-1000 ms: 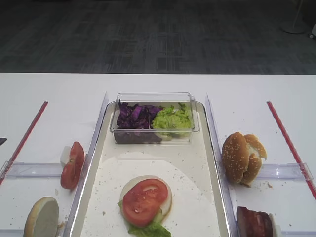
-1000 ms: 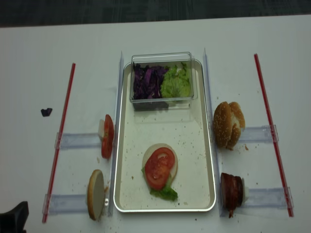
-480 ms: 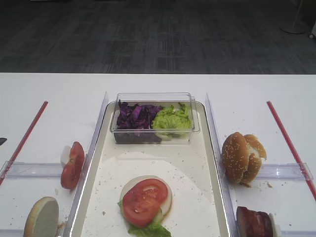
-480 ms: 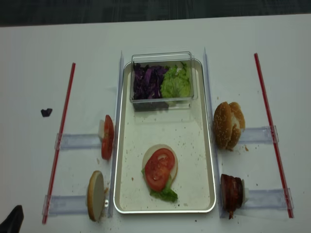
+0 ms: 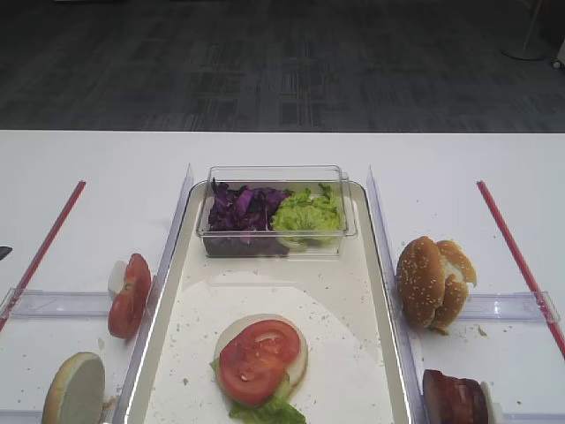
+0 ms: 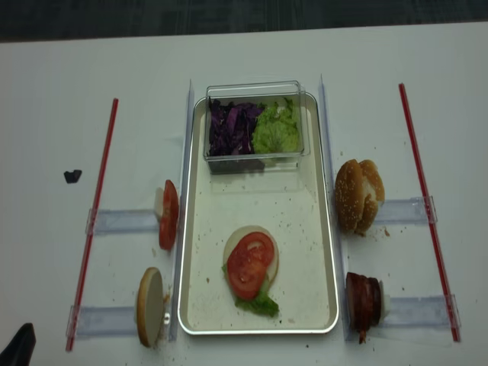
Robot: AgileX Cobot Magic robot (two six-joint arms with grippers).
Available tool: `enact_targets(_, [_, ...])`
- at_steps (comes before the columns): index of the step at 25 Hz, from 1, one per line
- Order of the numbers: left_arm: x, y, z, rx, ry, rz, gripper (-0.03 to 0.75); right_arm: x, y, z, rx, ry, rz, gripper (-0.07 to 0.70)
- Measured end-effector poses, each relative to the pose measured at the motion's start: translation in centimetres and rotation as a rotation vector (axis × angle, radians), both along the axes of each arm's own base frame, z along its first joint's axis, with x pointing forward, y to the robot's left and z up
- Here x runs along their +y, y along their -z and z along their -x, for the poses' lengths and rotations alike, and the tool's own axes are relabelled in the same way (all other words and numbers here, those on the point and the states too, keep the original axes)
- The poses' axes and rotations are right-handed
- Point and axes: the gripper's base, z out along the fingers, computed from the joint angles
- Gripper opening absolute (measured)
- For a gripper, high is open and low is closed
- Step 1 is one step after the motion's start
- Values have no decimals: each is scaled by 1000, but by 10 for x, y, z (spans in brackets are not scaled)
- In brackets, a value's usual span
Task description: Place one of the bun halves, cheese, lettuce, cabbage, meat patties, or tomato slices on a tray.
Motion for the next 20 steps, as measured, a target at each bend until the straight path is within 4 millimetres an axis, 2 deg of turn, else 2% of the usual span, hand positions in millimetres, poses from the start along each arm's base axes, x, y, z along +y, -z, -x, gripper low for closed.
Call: enact_targets(20, [0, 0, 0, 0, 0, 0, 545, 0, 0, 0, 0, 0, 0, 427])
